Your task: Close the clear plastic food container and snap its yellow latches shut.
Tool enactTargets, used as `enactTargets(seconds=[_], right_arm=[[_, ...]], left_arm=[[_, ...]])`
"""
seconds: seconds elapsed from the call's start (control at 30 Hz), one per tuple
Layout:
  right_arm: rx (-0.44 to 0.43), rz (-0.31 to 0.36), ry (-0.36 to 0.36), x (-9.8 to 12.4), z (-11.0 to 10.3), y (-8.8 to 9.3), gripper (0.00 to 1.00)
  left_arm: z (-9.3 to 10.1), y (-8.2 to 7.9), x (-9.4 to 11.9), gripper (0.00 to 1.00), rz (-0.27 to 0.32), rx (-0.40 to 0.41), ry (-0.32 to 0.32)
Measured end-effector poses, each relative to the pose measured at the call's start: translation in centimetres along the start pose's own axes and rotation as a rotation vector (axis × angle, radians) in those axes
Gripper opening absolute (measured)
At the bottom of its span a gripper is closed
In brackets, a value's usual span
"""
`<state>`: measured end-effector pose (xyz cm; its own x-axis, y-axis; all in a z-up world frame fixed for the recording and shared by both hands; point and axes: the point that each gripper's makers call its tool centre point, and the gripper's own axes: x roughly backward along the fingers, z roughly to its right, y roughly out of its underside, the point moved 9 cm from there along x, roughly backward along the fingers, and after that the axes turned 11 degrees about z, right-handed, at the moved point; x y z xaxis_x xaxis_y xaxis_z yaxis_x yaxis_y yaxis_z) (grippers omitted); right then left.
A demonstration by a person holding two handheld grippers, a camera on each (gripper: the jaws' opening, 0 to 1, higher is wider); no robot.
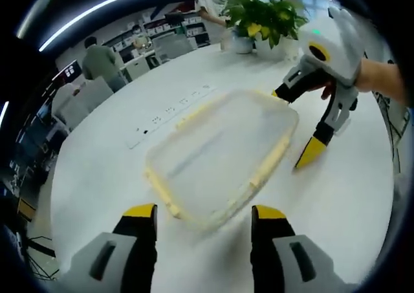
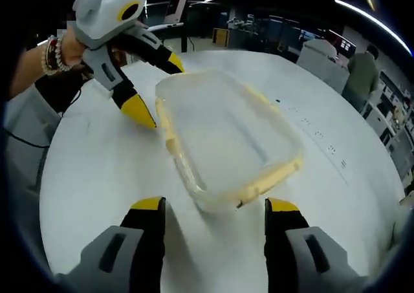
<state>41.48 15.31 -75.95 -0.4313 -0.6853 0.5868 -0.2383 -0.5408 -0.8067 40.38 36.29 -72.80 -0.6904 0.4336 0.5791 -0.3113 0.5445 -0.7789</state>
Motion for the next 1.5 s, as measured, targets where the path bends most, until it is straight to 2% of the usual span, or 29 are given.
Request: enactTargets(seconds=[0.17,0.27,0.33,0.37,0.4,0.47,0.53,0.63,0.7,0.87,0.97,1.1,1.3,1.4,1.5], right_arm=[[-0.018,-0.009,-0.004,1.1,-1.1,-0.1,0.74],[-0.044,0.019,-0.007,2.3,-2.2,-0.4,0.82],[-0.059,0.023,0.000,2.8,-2.6,-0.3,0.86],[-0.061,0.029,0.001,3.2,-3.0,-0.2,0.87],[-0.064,0.032,0.002,3.5,-3.3,-0.2,0.90],[-0.077,0.043,0.011,4.2,-3.9,0.0,0.97],[-0.093,0.048,0.009,5.0,-4.5,0.0,0.99],[-0.124,0.067,0.036,5.8,-5.2,0.1,1.00],[-0.151,0.066,0.059,6.2,-5.6,0.2,1.00],[-0.181,0.109,0.096,7.8,-7.3,-0.4,1.00],[-0.208,0.138,0.106,9.0,-8.6,-0.7,1.00],[-0.223,0.183,0.126,10.9,-11.1,-0.6,0.99],[-0.291,0.219,0.161,13.5,-14.2,0.6,0.97],[-0.329,0.243,0.224,14.7,-15.4,1.1,0.97],[-0.372,0.283,0.263,15.8,-16.6,1.3,0.96]], left_arm=[[1.2,-0.6,1.7,0.75,0.040,0.017,0.018],[1.8,-0.7,2.9,0.82,0.057,-0.008,0.013],[2.2,-0.8,3.9,0.86,0.095,-0.019,0.011],[2.4,-0.8,4.3,0.89,0.106,0.000,0.011],[2.8,-0.8,4.9,0.92,0.128,0.054,0.014],[3.2,-0.6,6.0,0.99,0.143,0.091,0.009],[3.9,-0.3,7.0,0.99,0.151,0.089,0.044],[4.5,0.3,8.3,0.99,0.127,0.087,0.046],[4.8,0.6,9.3,0.99,0.141,0.088,0.047],[5.1,1.1,12.0,0.99,0.163,0.172,0.046],[5.0,1.6,14.6,0.99,0.225,0.194,0.025],[4.9,2.6,17.8,0.97,0.251,0.201,0.020],[4.1,4.8,23.5,0.96,0.313,0.216,-0.035],[3.4,6.4,26.3,0.95,0.351,0.255,-0.085],[3.1,7.8,27.9,0.93,0.366,0.264,-0.109]])
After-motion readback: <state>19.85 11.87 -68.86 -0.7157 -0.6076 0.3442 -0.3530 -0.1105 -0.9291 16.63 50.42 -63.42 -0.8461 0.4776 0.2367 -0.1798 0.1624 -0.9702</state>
